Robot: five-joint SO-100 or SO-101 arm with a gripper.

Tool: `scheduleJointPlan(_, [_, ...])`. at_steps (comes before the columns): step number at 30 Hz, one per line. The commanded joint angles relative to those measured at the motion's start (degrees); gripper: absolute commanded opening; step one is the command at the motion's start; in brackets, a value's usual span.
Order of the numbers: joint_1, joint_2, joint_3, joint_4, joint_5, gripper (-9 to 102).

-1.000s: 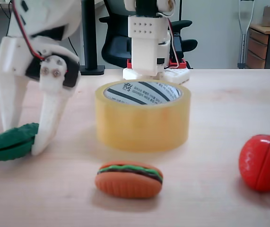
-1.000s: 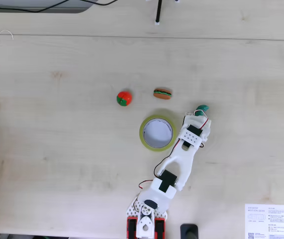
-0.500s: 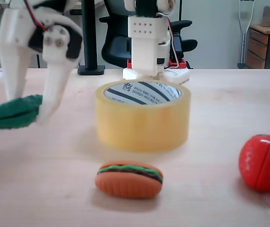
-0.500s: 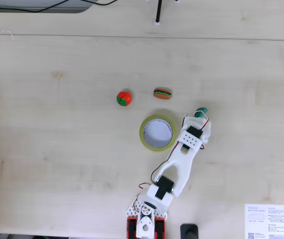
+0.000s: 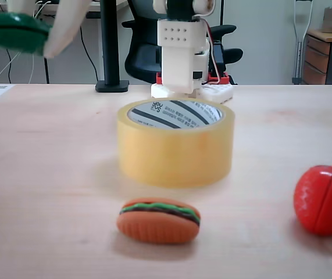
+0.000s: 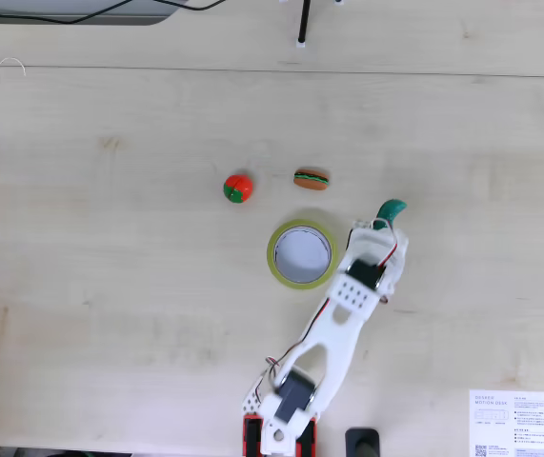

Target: Grasp a cucumber and put it in the hole.

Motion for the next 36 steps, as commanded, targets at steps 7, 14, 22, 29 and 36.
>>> scheduleJointPlan(7, [-5.89,16.44,-5.01,11.87,1.76,5])
scheduleJointPlan(14, [-16.61,22.85,-2.72,15.03,6.5,5])
scheduleJointPlan(22, [-24.08,26.02,3.69,15.03,10.2,5])
scheduleJointPlan(29, [-23.99,26.37,5.27,15.03,11.43,5])
scheduleJointPlan(36, [-23.99,26.81,5.89,14.94,11.43,20])
